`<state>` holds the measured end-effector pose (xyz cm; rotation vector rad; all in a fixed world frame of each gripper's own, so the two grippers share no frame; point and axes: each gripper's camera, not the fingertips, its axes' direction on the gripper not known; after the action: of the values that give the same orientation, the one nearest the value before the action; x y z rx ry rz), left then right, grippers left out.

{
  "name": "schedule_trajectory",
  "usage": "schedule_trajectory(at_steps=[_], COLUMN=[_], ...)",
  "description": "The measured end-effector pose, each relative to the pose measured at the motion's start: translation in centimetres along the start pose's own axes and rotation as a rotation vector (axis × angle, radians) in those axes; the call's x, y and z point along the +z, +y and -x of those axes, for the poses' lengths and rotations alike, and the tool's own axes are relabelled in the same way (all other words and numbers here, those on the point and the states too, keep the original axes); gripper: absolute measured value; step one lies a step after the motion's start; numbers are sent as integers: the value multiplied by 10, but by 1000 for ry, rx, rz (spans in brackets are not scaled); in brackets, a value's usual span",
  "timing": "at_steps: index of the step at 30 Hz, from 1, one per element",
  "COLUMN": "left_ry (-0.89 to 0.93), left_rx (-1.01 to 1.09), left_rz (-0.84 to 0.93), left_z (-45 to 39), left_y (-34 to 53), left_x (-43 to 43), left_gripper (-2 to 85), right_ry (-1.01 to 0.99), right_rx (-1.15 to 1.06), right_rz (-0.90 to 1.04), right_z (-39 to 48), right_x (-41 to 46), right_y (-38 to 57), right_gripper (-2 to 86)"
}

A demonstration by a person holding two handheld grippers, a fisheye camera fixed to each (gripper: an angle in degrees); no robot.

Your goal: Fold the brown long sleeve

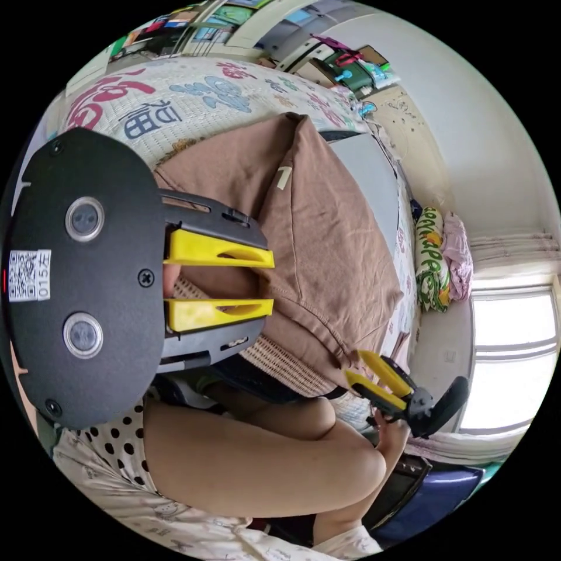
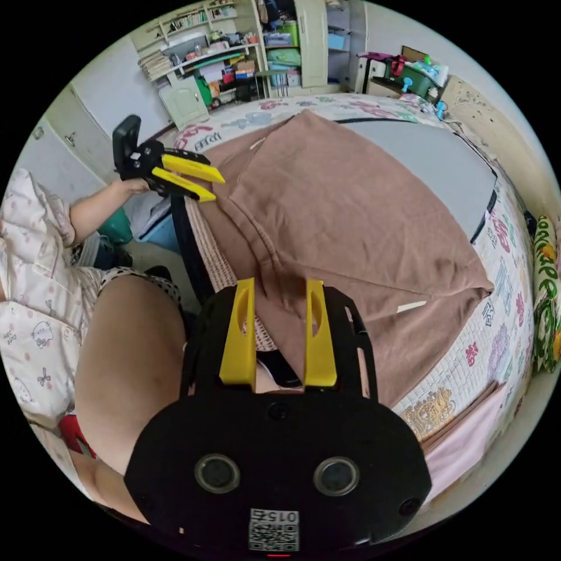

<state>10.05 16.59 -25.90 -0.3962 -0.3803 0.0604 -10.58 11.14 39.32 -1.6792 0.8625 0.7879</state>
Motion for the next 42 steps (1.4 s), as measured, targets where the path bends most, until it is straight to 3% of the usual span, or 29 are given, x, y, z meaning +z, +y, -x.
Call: schedule_trajectory(at_steps=[10, 16, 33, 38, 42], left_ry=[7, -7, 23, 40, 63], left_rx=[-4, 66, 18, 37, 17], left_rz=[1, 48, 188, 216, 90], left_z=[9, 2, 41, 61, 82], left_y=[49, 74, 133, 140, 121], left_x=[29, 49, 142, 133, 114], left_gripper=[30, 18, 52, 59, 57], right_ry=[235, 69, 66, 214, 204], right_rx=[-37, 108, 144, 459, 705], right_rz=[5, -92, -163, -463, -562], right_z=[-4, -49, -90, -113, -128], right_x=[40, 47, 101, 66, 62], right_y=[21, 46, 18, 82, 141], right_gripper=[58, 14, -9, -6, 16])
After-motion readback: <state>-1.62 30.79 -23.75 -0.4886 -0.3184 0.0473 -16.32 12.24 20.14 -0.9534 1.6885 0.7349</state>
